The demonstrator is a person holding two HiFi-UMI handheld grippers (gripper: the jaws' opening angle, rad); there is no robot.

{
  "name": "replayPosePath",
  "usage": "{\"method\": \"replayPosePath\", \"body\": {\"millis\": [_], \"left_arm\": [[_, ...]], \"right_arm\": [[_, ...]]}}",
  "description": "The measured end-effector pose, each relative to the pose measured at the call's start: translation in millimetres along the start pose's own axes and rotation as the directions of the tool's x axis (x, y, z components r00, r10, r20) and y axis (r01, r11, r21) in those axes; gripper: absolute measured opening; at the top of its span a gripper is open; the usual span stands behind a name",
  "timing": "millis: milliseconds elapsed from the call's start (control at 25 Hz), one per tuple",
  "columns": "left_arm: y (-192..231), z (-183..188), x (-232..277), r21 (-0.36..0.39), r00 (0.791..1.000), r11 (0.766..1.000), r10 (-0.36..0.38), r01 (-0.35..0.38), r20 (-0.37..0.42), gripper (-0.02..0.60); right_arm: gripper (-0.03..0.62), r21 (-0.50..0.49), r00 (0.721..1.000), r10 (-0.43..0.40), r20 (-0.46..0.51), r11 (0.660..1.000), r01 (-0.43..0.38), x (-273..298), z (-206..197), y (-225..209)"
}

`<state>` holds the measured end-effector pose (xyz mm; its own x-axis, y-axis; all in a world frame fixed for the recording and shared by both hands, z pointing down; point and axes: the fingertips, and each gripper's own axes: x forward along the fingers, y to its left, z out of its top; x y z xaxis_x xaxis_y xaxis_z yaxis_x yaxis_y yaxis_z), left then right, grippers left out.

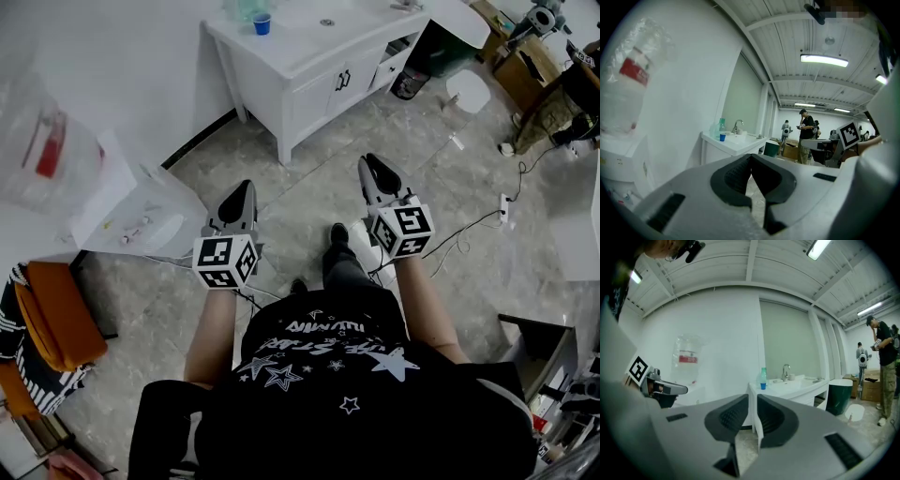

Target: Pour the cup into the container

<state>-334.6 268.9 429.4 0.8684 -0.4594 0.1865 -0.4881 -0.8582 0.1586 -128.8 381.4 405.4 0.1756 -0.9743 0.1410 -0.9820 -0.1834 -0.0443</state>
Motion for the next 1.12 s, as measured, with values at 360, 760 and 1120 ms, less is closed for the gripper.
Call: {"method": "replayPosePath", "body": {"millis": [360, 760, 1120], "left_arm": [[18, 2, 41, 0.006, 0.998, 0.998, 0.059, -0.059, -0.022, 0.011], [26, 26, 140, 0.009, 0.987, 0.987, 0.161, -0.161, -0.021, 0.011], [17, 42, 217, -0.001, 0.964, 0.965, 0.264, -0.264, -0.015, 0.011]], "right_arm": [[0.211, -0.045, 0.997, 0.074, -0.017, 0.996, -0.074, 63, -3, -22], [0.296, -0.043, 0.976, 0.21, -0.055, 0.976, -0.213, 162, 7, -95], [0.351, -0.024, 0.938, 0.335, -0.089, 0.941, -0.338, 234, 10, -161]]}}
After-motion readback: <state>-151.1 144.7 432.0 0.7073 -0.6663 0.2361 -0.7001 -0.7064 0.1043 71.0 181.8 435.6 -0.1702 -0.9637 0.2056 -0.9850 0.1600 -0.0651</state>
